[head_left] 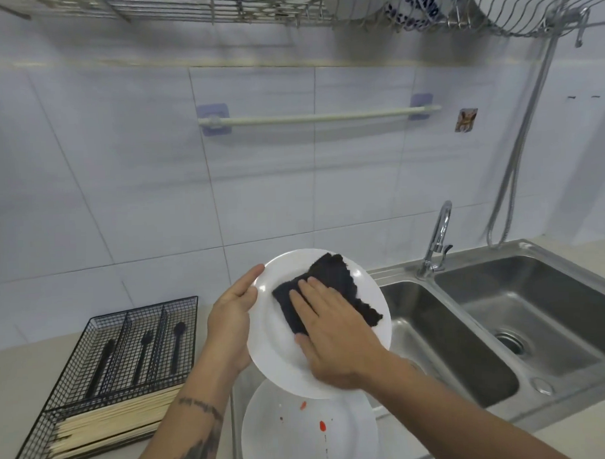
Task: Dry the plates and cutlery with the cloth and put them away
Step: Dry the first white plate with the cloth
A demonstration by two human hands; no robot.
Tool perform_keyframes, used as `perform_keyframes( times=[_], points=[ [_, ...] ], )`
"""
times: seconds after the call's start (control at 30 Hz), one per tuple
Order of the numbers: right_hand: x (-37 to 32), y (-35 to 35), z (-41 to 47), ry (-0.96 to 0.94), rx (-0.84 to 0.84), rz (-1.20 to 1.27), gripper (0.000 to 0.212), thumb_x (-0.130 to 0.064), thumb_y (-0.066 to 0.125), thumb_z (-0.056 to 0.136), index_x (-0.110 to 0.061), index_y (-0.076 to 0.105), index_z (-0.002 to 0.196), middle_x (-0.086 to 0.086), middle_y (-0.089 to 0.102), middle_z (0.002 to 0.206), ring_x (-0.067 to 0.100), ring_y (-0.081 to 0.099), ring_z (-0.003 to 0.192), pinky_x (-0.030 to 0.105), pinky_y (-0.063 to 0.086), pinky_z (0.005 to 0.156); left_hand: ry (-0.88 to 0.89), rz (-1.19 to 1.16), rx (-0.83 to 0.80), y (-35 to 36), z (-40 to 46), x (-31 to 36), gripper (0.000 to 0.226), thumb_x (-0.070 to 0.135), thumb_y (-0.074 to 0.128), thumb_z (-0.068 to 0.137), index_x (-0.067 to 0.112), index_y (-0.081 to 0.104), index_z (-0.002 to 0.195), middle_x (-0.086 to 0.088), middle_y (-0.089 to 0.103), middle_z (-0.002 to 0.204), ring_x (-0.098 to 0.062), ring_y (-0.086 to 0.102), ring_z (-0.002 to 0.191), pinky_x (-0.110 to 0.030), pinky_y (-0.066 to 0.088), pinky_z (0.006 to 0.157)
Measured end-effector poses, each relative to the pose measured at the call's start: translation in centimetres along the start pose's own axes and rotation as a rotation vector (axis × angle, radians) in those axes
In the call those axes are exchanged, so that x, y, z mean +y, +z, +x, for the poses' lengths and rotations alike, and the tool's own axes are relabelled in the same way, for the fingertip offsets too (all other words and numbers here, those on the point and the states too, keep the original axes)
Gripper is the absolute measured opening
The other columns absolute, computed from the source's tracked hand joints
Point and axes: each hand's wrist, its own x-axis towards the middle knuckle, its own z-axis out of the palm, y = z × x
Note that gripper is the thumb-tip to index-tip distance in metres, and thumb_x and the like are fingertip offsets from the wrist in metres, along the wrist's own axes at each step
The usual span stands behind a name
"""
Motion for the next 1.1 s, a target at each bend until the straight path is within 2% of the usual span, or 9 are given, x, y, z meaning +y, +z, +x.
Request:
perform_keyframes(
  times=[0.07, 0.13, 0.33, 0.43, 0.5, 0.67, 0.87, 0.97, 1.1],
  points=[
    [-0.3, 0.6, 0.1, -0.029, -0.09, 0.075, 0.072, -0.046, 0.027, 0.095, -0.015, 0.006, 0.157, 0.008, 0.002, 0.165, 0.024, -0.004, 0.152, 0.047, 0.002, 0.123, 0.005, 0.02, -0.003, 0.3, 0.1, 0.1, 0.041, 0.005, 0.042, 0.104, 0.027, 0.074, 0.116, -0.011, 0.073, 0.121, -0.032, 0.069, 0.112, -0.048, 0.053, 0.098],
    [0.3, 0.7, 0.3, 0.021, -0.096, 0.057, 0.074, -0.046, 0.029, 0.097, -0.018, -0.003, 0.157, 0.004, -0.009, 0.165, 0.023, -0.012, 0.151, 0.047, -0.004, 0.122, 0.017, 0.031, 0.005, 0.5, 0.2, 0.0, 0.042, 0.005, 0.042, 0.104, 0.028, 0.075, 0.114, -0.01, 0.072, 0.121, -0.032, 0.068, 0.113, -0.05, 0.053, 0.1],
    [-0.4, 0.0, -1.9, 0.157, -0.146, 0.146, 0.075, -0.052, 0.02, 0.095, -0.019, -0.007, 0.156, 0.003, -0.016, 0.163, 0.024, -0.017, 0.15, 0.043, -0.011, 0.121, 0.052, 0.019, 0.071, -0.2, 0.4, 0.1, 0.041, 0.006, 0.046, 0.102, 0.03, 0.079, 0.107, -0.006, 0.074, 0.119, -0.03, 0.07, 0.109, -0.045, 0.057, 0.092],
    [-2.6, 0.5, -3.6, 0.082, -0.286, 0.353, 0.072, -0.051, 0.015, 0.094, -0.022, -0.001, 0.157, -0.004, -0.018, 0.163, 0.016, -0.023, 0.148, 0.037, -0.012, 0.12, 0.042, 0.0, 0.091, -0.5, 0.4, 0.0, 0.04, 0.006, 0.047, 0.102, 0.029, 0.079, 0.106, -0.006, 0.073, 0.121, -0.03, 0.069, 0.109, -0.044, 0.056, 0.092],
    [-3.2, 0.6, -3.2, -0.004, -0.259, 0.405, 0.066, -0.046, 0.019, 0.095, -0.025, 0.007, 0.157, -0.009, -0.012, 0.164, 0.011, -0.022, 0.148, 0.036, -0.009, 0.121, 0.012, 0.0, 0.065, -0.5, 0.4, -0.2, 0.039, 0.007, 0.046, 0.103, 0.028, 0.078, 0.108, -0.008, 0.072, 0.122, -0.032, 0.068, 0.111, -0.048, 0.055, 0.096],
    [0.6, -0.1, -0.6, 0.028, -0.11, 0.038, 0.066, -0.044, 0.031, 0.098, -0.033, 0.004, 0.156, 0.002, -0.01, 0.165, 0.027, -0.015, 0.15, 0.05, -0.008, 0.12, -0.008, -0.021, 0.008, 0.1, 0.0, 0.0, 0.039, 0.004, 0.044, 0.103, 0.024, 0.074, 0.116, -0.012, 0.072, 0.121, -0.035, 0.068, 0.111, -0.046, 0.055, 0.093],
    [0.5, 0.9, -2.8, 0.23, -0.192, 0.015, 0.078, -0.055, 0.006, 0.088, -0.019, 0.003, 0.157, 0.008, -0.006, 0.165, 0.027, -0.015, 0.15, 0.047, -0.01, 0.121, 0.045, -0.07, 0.146, -0.6, -0.3, 0.1, 0.037, 0.006, 0.046, 0.103, 0.028, 0.075, 0.11, -0.005, 0.074, 0.116, -0.025, 0.072, 0.099, -0.034, 0.06, 0.07],
    [-2.3, 1.4, -3.8, 0.212, -0.255, 0.219, 0.081, -0.063, 0.001, 0.085, -0.026, -0.001, 0.157, 0.0, -0.013, 0.164, 0.022, -0.019, 0.149, 0.043, -0.016, 0.118, 0.046, -0.088, 0.183, 0.1, -0.3, -0.3, 0.037, 0.006, 0.047, 0.103, 0.028, 0.076, 0.106, -0.007, 0.072, 0.12, -0.028, 0.069, 0.105, -0.041, 0.058, 0.085],
    [-4.0, 1.9, -2.4, 0.173, -0.283, 0.422, 0.066, -0.057, 0.012, 0.096, -0.034, -0.008, 0.155, -0.009, -0.022, 0.162, 0.016, -0.028, 0.146, 0.039, -0.016, 0.117, 0.03, -0.076, 0.161, 1.3, -0.6, -1.1, 0.037, 0.008, 0.048, 0.103, 0.029, 0.077, 0.11, -0.004, 0.07, 0.124, -0.027, 0.066, 0.114, -0.047, 0.053, 0.101]
  ],
)
